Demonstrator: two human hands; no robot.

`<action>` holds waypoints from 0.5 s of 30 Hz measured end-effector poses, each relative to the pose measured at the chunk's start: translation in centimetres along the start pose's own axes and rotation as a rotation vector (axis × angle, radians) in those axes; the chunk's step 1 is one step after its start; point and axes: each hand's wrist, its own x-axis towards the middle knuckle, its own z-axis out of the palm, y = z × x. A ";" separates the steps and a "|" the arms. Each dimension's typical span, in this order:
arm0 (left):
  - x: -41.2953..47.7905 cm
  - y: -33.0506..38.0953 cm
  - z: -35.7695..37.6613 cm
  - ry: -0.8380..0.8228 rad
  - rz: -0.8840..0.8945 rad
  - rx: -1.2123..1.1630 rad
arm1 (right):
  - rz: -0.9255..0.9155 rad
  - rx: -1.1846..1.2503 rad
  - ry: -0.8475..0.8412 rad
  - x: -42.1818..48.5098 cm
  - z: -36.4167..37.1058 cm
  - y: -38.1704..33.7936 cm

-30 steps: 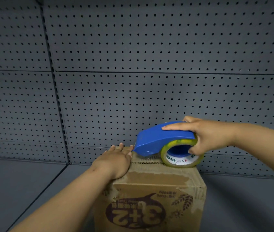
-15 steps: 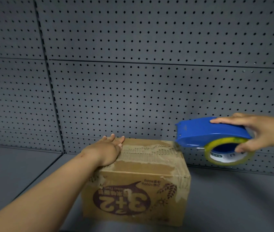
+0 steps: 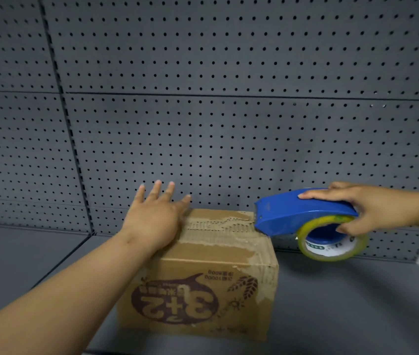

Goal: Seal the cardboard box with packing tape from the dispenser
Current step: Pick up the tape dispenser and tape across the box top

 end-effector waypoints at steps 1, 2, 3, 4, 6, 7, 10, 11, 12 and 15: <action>0.1 0.9 -0.5 -0.005 0.032 -0.007 | 0.001 -0.001 0.005 0.0 0.0 -0.3; 0.3 2.0 -0.9 -0.038 0.064 -0.069 | 0.003 -0.001 0.014 0.1 0.0 -0.5; 0.4 3.1 -1.3 -0.084 0.089 -0.164 | 0.005 0.003 0.026 0.2 0.0 -0.7; 0.6 4.0 -1.4 -0.130 0.102 -0.264 | 0.005 0.010 0.040 0.2 0.1 -1.0; 1.0 5.4 -1.4 -0.205 0.090 -0.382 | -0.007 0.016 0.068 0.5 0.3 -1.2; 1.2 5.9 -1.1 -0.234 0.081 -0.381 | -0.014 0.016 0.081 0.6 0.5 -1.2; 1.5 6.4 0.0 -0.276 0.056 -0.312 | -0.017 0.033 0.108 0.6 1.3 -0.9; 1.6 6.5 0.2 -0.282 0.050 -0.304 | -0.014 0.047 0.114 0.5 1.6 -0.8; 1.7 6.5 0.3 -0.289 0.046 -0.302 | -0.010 0.058 0.116 0.3 1.8 -0.6; 1.8 6.5 0.4 -0.309 0.046 -0.303 | -0.017 0.068 0.116 -0.1 2.3 -0.1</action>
